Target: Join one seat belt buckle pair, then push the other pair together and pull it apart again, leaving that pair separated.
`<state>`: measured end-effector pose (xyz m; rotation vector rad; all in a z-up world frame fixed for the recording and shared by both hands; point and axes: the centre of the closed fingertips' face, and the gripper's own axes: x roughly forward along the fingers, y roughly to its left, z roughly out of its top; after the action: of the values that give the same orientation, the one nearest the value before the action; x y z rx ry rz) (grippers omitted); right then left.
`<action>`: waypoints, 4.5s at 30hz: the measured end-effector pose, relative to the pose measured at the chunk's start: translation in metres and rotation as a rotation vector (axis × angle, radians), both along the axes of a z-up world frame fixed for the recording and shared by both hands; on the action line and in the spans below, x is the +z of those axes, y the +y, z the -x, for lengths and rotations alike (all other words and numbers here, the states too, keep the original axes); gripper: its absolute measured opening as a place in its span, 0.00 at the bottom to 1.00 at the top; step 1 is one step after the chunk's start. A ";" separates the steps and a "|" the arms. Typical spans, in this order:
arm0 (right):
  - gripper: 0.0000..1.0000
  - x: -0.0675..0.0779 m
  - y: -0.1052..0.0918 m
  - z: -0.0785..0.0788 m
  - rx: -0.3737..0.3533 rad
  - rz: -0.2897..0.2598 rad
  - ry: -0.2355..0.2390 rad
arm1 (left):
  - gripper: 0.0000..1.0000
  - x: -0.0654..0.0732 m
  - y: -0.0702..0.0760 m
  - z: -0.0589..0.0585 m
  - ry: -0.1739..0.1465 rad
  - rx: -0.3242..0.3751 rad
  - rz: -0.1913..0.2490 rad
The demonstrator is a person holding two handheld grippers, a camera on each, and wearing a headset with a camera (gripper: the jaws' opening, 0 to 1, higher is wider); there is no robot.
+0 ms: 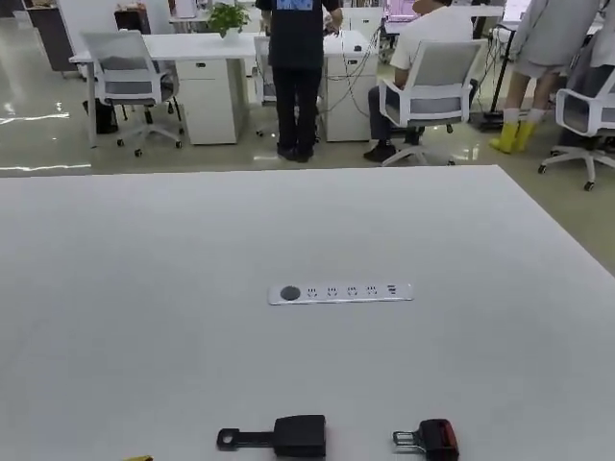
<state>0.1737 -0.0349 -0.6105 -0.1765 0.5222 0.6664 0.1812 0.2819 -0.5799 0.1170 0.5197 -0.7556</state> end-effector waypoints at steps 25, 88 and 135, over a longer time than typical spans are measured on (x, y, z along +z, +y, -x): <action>0.92 -0.024 0.010 -0.015 0.081 0.027 0.070 | 0.89 -0.024 -0.037 -0.015 0.030 -0.172 -0.053; 0.37 -0.073 0.010 -0.010 0.563 0.229 0.247 | 0.37 -0.107 -0.120 -0.013 0.069 -0.782 -0.264; 0.35 -0.076 0.073 -0.018 0.533 0.189 0.242 | 0.33 -0.109 -0.120 -0.015 0.112 -0.722 -0.311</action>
<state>0.1918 0.0385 -0.6866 -0.4253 0.7820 1.1671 0.1962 0.1623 -0.6894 0.5757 0.7095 -1.3850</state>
